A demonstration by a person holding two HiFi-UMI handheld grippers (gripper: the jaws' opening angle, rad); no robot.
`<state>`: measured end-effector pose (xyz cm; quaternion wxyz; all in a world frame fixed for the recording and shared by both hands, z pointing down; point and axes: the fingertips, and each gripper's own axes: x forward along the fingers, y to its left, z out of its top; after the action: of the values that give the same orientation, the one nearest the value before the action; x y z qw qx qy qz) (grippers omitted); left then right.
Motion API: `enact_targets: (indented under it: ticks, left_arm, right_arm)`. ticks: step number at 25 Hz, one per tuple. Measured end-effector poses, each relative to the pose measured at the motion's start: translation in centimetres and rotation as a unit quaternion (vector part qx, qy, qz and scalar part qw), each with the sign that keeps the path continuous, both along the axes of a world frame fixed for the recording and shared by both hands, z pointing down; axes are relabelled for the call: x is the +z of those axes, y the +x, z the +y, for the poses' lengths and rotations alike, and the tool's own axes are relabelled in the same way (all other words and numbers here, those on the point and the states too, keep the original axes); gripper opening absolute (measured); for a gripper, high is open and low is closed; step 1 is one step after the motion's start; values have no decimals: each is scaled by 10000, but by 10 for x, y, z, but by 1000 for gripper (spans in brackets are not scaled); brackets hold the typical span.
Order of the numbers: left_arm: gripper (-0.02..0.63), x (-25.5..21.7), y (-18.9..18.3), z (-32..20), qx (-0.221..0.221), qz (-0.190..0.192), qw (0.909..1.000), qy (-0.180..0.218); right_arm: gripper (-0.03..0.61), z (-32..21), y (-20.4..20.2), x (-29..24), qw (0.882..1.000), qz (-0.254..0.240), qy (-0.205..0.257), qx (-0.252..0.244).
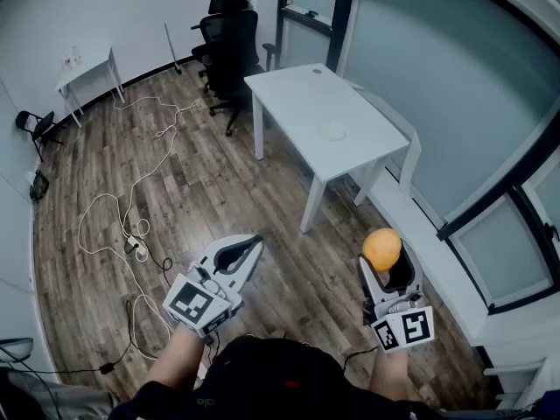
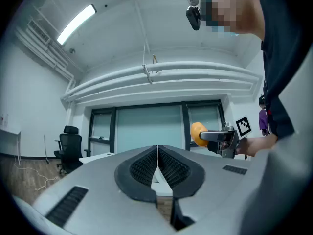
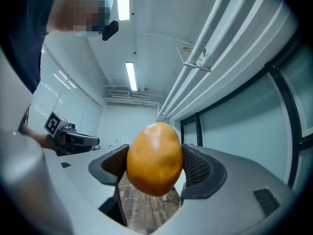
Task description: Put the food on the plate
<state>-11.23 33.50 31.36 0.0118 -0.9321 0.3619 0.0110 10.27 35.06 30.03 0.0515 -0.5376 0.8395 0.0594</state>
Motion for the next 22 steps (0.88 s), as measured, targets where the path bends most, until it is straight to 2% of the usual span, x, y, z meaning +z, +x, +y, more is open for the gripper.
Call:
enact_targets:
  ticks: [10,15,22]
  left_arm:
    - [23,8,-9,-5,55,29,9999,-83]
    - [23,9,-14,-9,127,32,9999,-100]
    - [23,24,-57,-17,140,153,9996,-200]
  right_arm:
    - [348,-5,-13,7,9999,49,-91,-13]
    - [348,-9,-17,4,9999,-86,-103,-4]
    - [348,-24,-63,15,10000,34,-72,-54]
